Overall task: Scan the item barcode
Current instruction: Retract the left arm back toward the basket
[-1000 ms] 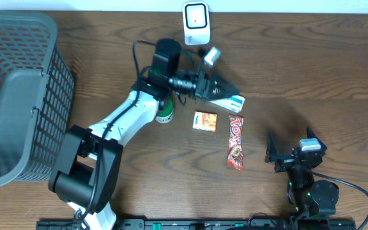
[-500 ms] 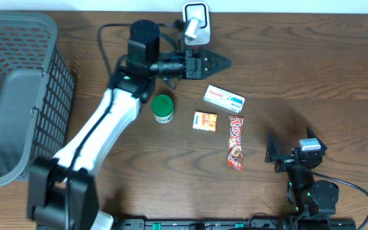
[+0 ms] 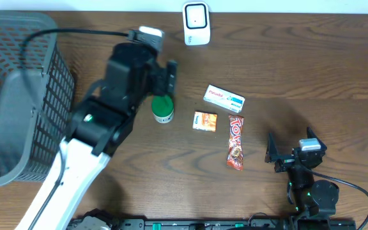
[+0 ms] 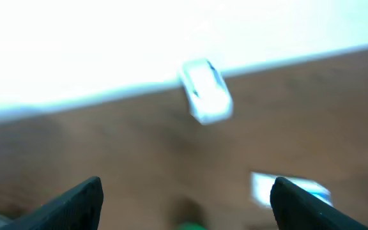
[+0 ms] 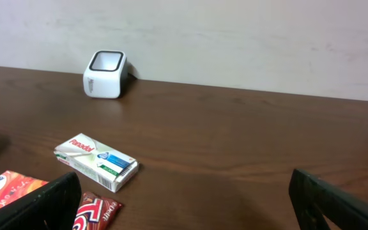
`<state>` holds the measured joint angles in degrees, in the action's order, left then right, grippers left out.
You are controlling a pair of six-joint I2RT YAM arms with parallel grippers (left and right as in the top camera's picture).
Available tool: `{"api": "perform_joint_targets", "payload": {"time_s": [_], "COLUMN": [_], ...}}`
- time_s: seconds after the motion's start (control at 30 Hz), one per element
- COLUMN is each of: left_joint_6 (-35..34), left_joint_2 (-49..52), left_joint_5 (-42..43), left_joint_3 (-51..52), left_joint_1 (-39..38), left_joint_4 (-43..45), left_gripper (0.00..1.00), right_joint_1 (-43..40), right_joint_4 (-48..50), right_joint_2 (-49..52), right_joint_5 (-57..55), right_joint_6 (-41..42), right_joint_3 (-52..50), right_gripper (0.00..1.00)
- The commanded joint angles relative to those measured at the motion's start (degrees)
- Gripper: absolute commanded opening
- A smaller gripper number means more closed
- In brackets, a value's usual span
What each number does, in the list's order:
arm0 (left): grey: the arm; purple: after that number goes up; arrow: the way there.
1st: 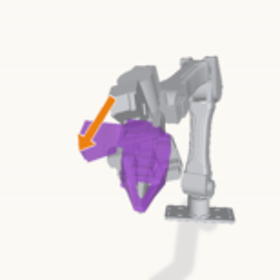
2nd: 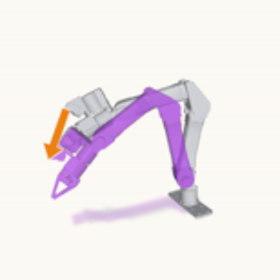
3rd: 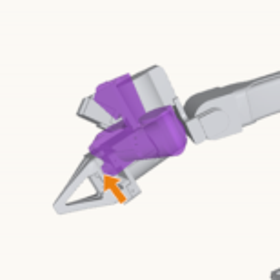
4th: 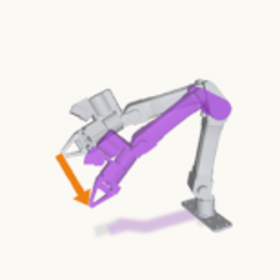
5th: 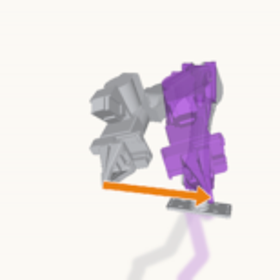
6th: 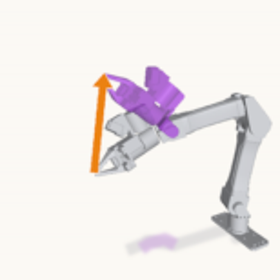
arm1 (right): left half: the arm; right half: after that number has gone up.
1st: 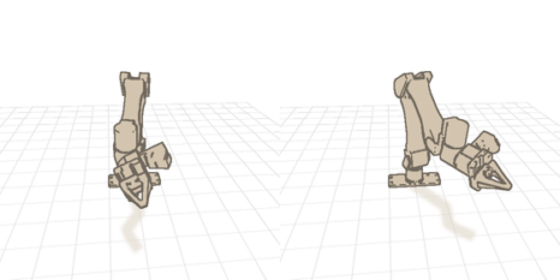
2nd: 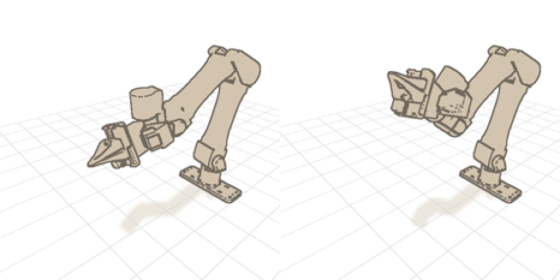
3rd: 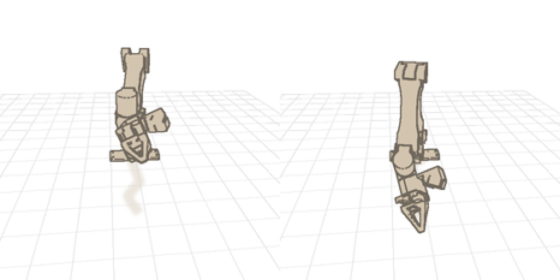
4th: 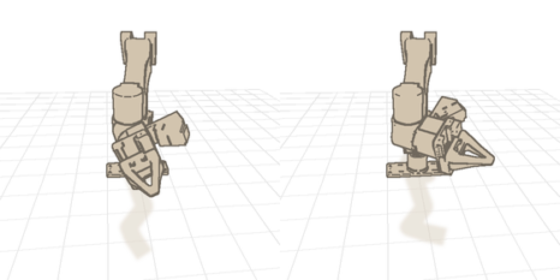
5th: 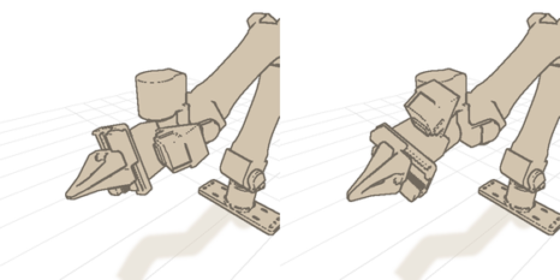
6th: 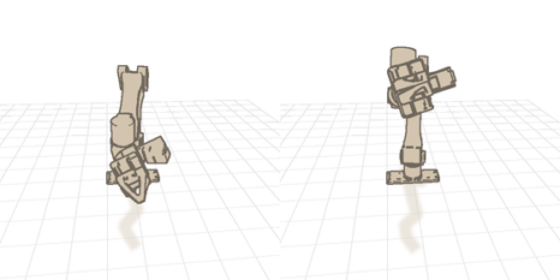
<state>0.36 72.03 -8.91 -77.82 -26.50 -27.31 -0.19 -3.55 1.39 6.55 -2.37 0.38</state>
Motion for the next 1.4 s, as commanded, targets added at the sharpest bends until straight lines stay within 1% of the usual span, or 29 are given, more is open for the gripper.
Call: {"api": "perform_joint_targets", "payload": {"time_s": [0.0,0.07,0.13,0.23,0.3,0.33,0.5,0.57,0.67,0.77,0.8,0.83,0.87,0.97,1.03,1.1,1.17,1.27,1.33,1.37], "left_joint_6": [16.7,21.8,26.2,32.4,33.9,34.4,33.8,32.1,32.0,31.9,31.9,32.0,31.9,30.5,26.5,23.1,22.7,22.6,22.6,22.7], "left_joint_2": [-3.4,-5.0,-6.5,-8.7,-10.7,-11.9,-23.1,-28.2,-35.3,-41.8,-45.2,-46.8,-49.0,-51.7,-53.3,-54.9,-56.8,-60.8,-63.9,-67.1], "left_joint_5": [-12.7,-16.3,-18.4,-20.6,-23.2,-22.1,-15.8,-14.0,-10.3,-4.9,-3.3,-3.3,-3.3,-1.4,0.5,4.2,8.5,13.0,13.2,13.1], "left_joint_3": [-1.7,-1.7,-1.7,-1.7,-1.7,-1.6,-0.5,1.1,3.0,4.6,5.4,5.7,5.9,6.3,6.6,7.3,8.7,11.2,12.5,13.3], "left_joint_1": [0.1,0.5,1.0,1.9,2.7,3.2,3.7,3.8,5.3,8.3,10.6,12.2,15.3,20.3,23.6,26.4,28.7,28.3,28.0,28.0], "left_joint_4": [5.5,11.4,15.2,14.8,12.3,12.0,6.6,6.4,6.4,6.8,6.8,6.8,6.8,6.8,6.4,5.2,4.2,5.0,5.8,6.2], "left_gripper": [0.84,0.84,0.84,0.84,0.84,0.84,0.84,0.84,0.84,0.84,0.84,0.84,0.84,0.84,0.84,0.84,0.84,0.84,0.84,0.84], "right_joint_1": [0.5,0.5,0.5,0.5,0.5,0.5,0.5,0.5,0.5,0.5,0.5,0.5,0.5,0.5,0.5,0.5,0.5,0.5,0.5,0.5], "right_joint_4": [-0.2,-0.2,-0.2,-0.2,-0.2,-0.2,-0.2,-0.2,-0.2,-0.2,-0.2,-0.2,-0.2,-0.2,-0.2,-0.2,-0.2,-0.2,-0.2,-0.2], "right_joint_2": [-0.2,-0.2,-0.2,-0.2,-0.2,-0.2,-0.2,-0.2,-0.2,-0.2,-0.2,-0.2,-0.2,-0.2,-0.2,-0.2,-0.2,-0.2,-0.2,-0.2], "right_joint_5": [-0.1,-0.1,-0.1,-0.1,-0.1,-0.1,-0.1,-0.1,-0.1,-0.1,-0.1,-0.1,-0.1,-0.1,-0.1,-0.1,-0.1,-0.1,-0.1,-0.1], "right_joint_6": [-0.7,-0.7,-0.7,-0.7,-0.7,-0.7,-0.7,-0.7,-0.7,-0.7,-0.7,-0.7,-0.7,-0.7,-0.7,-0.7,-0.7,-0.7,-0.7,-0.7], "right_joint_3": [-0.1,-0.1,-0.1,-0.1,-0.1,-0.1,-0.1,-0.1,-0.1,-0.1,-0.1,-0.1,-0.1,-0.1,-0.1,-0.1,-0.1,-0.1,-0.1,-0.1], "right_gripper": [0.99,0.99,0.99,0.99,0.99,0.99,0.99,0.99,0.99,0.99,0.99,0.99,0.99,0.99,0.99,0.99,0.99,0.99,0.99,0.99]}}
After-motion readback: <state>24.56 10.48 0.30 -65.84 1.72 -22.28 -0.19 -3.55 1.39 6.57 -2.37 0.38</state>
